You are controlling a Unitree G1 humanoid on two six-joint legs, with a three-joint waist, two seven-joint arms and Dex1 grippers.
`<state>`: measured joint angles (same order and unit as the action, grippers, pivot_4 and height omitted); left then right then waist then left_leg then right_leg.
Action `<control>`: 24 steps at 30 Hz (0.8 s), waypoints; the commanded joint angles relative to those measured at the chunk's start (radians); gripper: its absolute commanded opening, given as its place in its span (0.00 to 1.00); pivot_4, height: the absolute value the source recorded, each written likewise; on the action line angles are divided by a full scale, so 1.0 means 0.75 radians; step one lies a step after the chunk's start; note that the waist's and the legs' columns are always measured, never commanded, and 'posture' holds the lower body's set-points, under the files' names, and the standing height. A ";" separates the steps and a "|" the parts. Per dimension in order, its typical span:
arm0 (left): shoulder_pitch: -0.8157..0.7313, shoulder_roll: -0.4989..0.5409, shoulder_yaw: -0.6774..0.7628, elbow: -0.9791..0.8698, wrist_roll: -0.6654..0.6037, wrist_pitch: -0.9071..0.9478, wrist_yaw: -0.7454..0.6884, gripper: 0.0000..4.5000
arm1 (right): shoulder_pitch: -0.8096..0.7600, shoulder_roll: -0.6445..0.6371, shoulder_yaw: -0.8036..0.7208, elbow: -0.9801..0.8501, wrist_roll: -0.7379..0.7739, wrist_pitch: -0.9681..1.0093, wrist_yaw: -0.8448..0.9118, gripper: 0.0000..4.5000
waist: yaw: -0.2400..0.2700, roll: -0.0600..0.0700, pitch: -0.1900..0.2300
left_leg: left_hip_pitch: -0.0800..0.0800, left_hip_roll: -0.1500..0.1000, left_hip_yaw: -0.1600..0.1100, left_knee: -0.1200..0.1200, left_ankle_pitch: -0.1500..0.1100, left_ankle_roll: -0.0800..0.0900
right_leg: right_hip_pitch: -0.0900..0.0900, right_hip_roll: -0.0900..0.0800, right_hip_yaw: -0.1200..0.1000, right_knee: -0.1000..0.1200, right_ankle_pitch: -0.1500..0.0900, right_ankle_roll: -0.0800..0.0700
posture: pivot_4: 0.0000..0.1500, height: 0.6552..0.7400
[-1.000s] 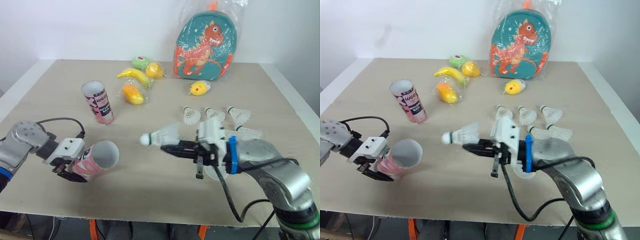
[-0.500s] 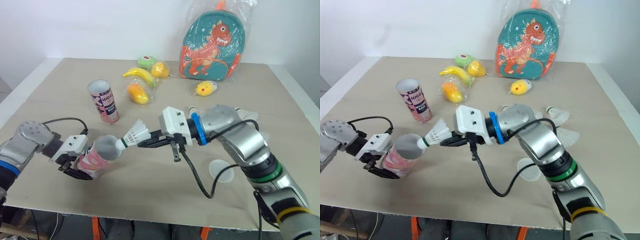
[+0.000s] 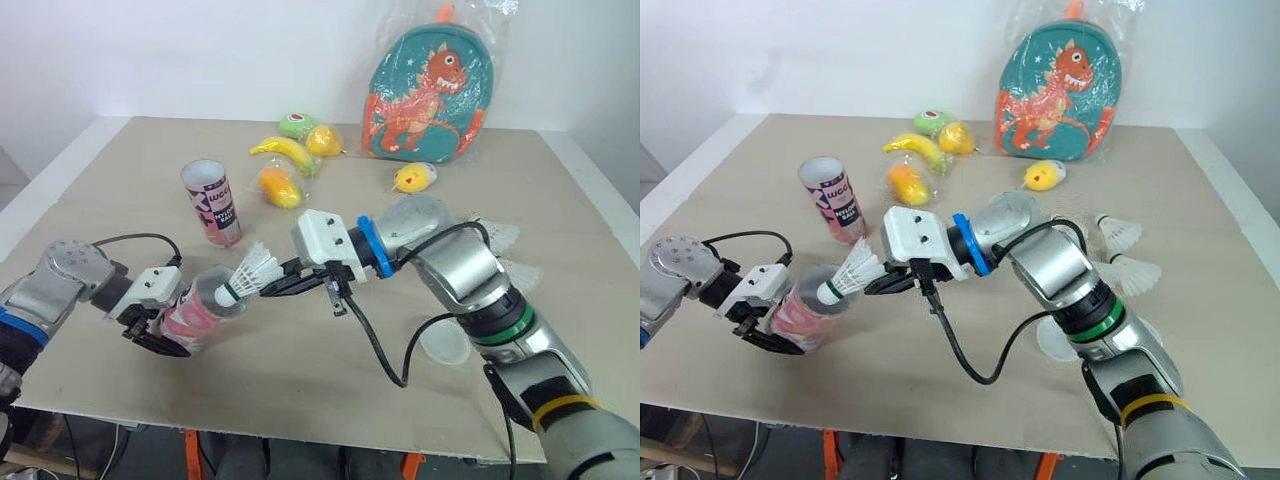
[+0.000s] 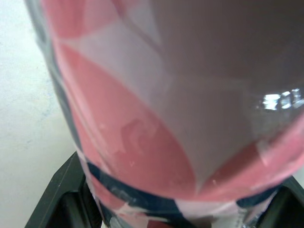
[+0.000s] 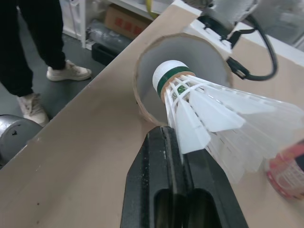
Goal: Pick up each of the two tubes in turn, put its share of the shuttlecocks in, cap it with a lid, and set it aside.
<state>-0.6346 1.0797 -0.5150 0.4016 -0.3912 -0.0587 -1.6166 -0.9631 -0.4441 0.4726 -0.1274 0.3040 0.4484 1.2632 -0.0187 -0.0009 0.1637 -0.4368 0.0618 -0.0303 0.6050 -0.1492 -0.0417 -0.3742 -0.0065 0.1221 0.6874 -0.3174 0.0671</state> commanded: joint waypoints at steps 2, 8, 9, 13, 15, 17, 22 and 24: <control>-0.008 -0.062 -0.068 -0.069 -0.020 0.089 0.003 0.68 | -0.070 0.038 -0.015 0.015 -0.005 -0.011 0.033 0.53 | 0.004 0.000 0.000 | -0.001 0.000 0.000 0.000 0.001 -0.001 | 0.000 0.000 0.000 0.000 0.000 0.000 | 1.00 1.00; -0.016 -0.061 -0.062 -0.109 -0.025 0.130 0.003 0.68 | -0.075 0.046 -0.046 0.029 -0.010 -0.008 0.037 0.99 | 0.005 -0.001 0.000 | -0.003 -0.002 0.000 0.000 0.001 -0.001 | 0.001 -0.001 0.000 -0.001 0.001 -0.001 | 1.00 1.00; -0.015 -0.059 -0.063 -0.111 -0.020 0.130 0.003 0.68 | -0.074 0.042 -0.063 0.033 -0.004 -0.008 0.031 0.99 | 0.004 -0.001 0.000 | -0.003 -0.002 0.000 -0.001 0.001 -0.001 | 0.001 -0.001 0.000 -0.001 0.001 -0.002 | 1.00 1.00; -0.026 -0.042 -0.074 -0.142 0.013 0.107 0.003 0.68 | -0.020 -0.060 -0.278 0.057 0.101 0.068 -0.005 0.99 | 0.005 -0.002 0.001 | -0.005 -0.002 -0.001 -0.002 0.001 -0.001 | 0.001 -0.001 0.000 0.000 0.001 -0.003 | 1.00 1.00; -0.034 -0.039 -0.067 -0.166 -0.001 0.117 0.003 0.68 | 0.040 -0.136 -0.346 0.051 0.093 0.082 -0.039 0.99 | 0.006 -0.005 0.001 | -0.006 -0.003 -0.001 -0.002 0.001 -0.001 | 0.002 -0.002 -0.001 -0.001 0.001 -0.003 | 1.00 1.00; -0.044 -0.042 -0.062 -0.183 -0.012 0.131 0.003 0.68 | 0.097 -0.189 -0.404 0.044 0.084 0.097 -0.088 0.99 | 0.005 -0.006 0.001 | -0.006 -0.003 -0.001 -0.002 0.000 -0.002 | 0.002 -0.002 0.000 -0.003 0.001 -0.003 | 1.00 1.00; -0.048 -0.053 -0.050 -0.200 -0.020 0.138 0.003 0.68 | 0.361 -0.267 -0.689 0.013 0.074 0.113 -0.363 0.99 | 0.001 -0.007 0.003 | -0.008 -0.002 -0.001 -0.006 0.000 -0.001 | -0.001 -0.001 -0.001 -0.003 0.000 -0.006 | 1.00 1.00; -0.043 -0.051 -0.046 -0.206 -0.020 0.138 0.003 0.68 | 0.483 -0.268 -0.762 -0.022 0.070 0.153 -0.470 0.99 | -0.001 -0.008 0.003 | -0.008 -0.002 -0.001 -0.006 0.000 -0.001 | -0.001 -0.001 0.000 -0.003 0.000 -0.006 | 1.00 1.00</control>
<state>-0.6707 1.0416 -0.5456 0.2610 -0.4001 0.0439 -1.6162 -0.6182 -0.6414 -0.0500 -0.0973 0.3543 0.5534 0.9643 -0.0194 -0.0066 0.1660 -0.4431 0.0600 -0.0312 0.6005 -0.1497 -0.0418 -0.3748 -0.0071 0.1215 0.6854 -0.3179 0.0620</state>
